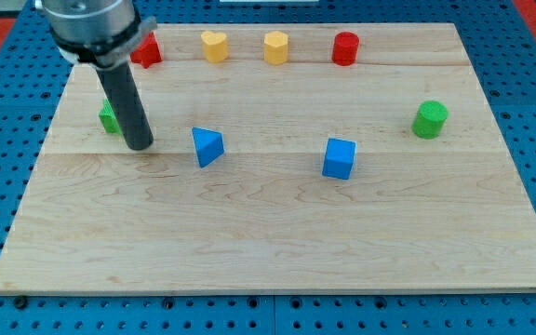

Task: Move the blue triangle diagonal to the blue cube

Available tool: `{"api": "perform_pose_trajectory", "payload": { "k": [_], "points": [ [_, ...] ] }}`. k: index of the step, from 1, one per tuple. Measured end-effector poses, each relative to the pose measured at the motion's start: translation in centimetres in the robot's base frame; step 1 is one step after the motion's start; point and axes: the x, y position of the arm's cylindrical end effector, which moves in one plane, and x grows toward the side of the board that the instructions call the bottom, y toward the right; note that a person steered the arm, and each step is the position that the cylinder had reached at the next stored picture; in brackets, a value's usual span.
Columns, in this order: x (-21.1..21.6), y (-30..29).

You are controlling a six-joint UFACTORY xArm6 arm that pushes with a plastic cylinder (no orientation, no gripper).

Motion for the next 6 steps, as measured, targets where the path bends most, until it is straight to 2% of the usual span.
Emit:
{"api": "perform_pose_trajectory", "payload": {
  "k": [1, 2, 3, 4, 5, 6],
  "points": [
    [2.6, 7.2],
    [2.2, 10.8],
    [-1.9, 10.5],
    [-0.3, 11.2],
    [1.6, 7.7],
    [-1.2, 6.4]
  ]
}}
